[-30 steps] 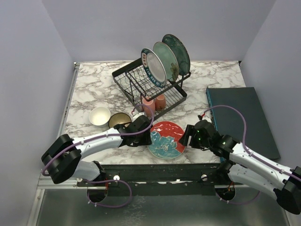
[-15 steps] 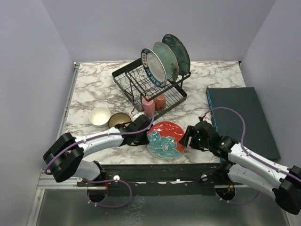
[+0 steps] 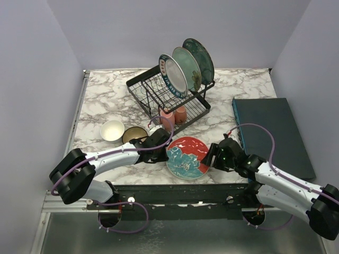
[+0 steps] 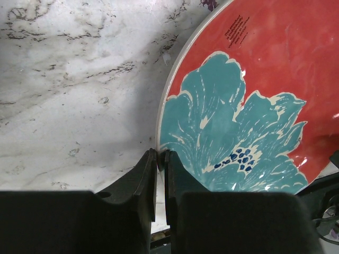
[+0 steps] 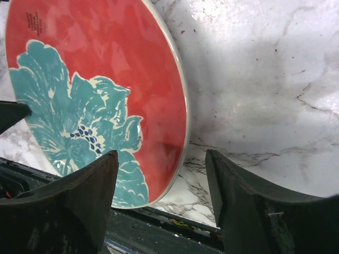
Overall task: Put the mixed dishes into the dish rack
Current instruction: Pick up the plate at the center of the board.
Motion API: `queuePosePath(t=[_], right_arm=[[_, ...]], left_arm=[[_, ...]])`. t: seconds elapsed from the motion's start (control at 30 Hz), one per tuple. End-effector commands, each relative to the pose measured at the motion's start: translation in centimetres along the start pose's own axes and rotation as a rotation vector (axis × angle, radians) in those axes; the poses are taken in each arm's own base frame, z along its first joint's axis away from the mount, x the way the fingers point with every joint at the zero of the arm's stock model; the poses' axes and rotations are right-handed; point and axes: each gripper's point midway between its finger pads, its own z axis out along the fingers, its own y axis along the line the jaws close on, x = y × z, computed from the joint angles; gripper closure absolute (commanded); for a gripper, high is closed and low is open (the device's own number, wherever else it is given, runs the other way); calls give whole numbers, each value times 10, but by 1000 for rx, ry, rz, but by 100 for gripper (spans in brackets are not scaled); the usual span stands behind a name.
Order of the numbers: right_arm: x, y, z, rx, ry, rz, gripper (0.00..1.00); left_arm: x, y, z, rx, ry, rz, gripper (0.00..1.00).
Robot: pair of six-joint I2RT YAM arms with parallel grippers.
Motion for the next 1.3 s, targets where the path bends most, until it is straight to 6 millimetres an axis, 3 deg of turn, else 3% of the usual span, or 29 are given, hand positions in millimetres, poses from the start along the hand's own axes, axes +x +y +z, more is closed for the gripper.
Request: queuePosePath(t=[0.0, 0.57, 0.93, 1.27], right_arm=[[5, -1, 4, -13, 8, 30, 28], [13, -6, 6, -31, 13, 77, 28], [7, 7, 6, -102, -16, 103, 29], [-5, 27, 4, -177, -54, 129, 40]], left_arm=[[16, 24, 10, -78, 43, 26, 100], [39, 42, 24, -104, 97, 5, 100], [49, 44, 34, -98, 128, -3, 100], [51, 40, 38, -80, 140, -2, 100]])
